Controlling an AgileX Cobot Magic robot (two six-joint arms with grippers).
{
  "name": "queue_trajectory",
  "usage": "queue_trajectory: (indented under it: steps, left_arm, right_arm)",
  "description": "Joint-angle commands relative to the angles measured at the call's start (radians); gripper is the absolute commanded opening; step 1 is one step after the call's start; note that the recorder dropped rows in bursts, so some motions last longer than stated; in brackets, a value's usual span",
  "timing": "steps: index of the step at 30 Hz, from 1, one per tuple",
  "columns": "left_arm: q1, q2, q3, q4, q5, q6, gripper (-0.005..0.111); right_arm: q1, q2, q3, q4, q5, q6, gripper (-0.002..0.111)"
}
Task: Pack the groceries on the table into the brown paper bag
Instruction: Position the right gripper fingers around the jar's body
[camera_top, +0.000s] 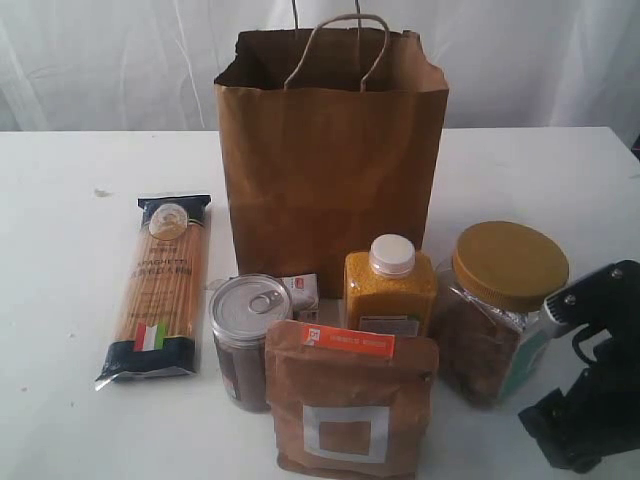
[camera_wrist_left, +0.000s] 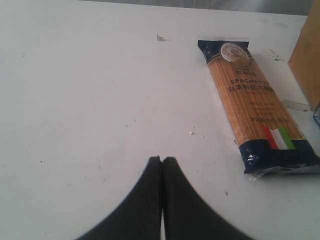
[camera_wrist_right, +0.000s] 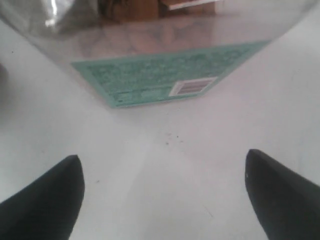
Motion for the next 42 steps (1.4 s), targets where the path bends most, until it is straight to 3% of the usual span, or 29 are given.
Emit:
queue_trajectory:
  steps: [1, 16, 18, 22, 37, 42]
  left_arm:
    - [-0.006, -0.004, 0.002, 0.002, -0.005, -0.001, 0.000]
    - [-0.006, -0.004, 0.002, 0.002, -0.005, -0.001, 0.000]
    - [-0.006, -0.004, 0.002, 0.002, -0.005, -0.001, 0.000]
    - [-0.006, -0.004, 0.002, 0.002, -0.005, -0.001, 0.000]
    - [-0.006, -0.004, 0.002, 0.002, -0.005, -0.001, 0.000]
    - [-0.006, -0.004, 0.002, 0.002, -0.005, -0.001, 0.000]
  right_arm:
    - [0.001, 0.005, 0.005, -0.006, -0.030, -0.002, 0.081]
    - [0.001, 0.005, 0.005, 0.047, -0.029, -0.002, 0.081]
    - [0.001, 0.005, 0.005, 0.049, -0.025, -0.002, 0.085]
    - [0.001, 0.005, 0.005, 0.092, -0.013, -0.002, 0.105]
    - [0.001, 0.007, 0.005, 0.172, 0.016, 0.000, 0.105]
    - [0.001, 0.007, 0.005, 0.174, -0.076, -0.078, 0.105]
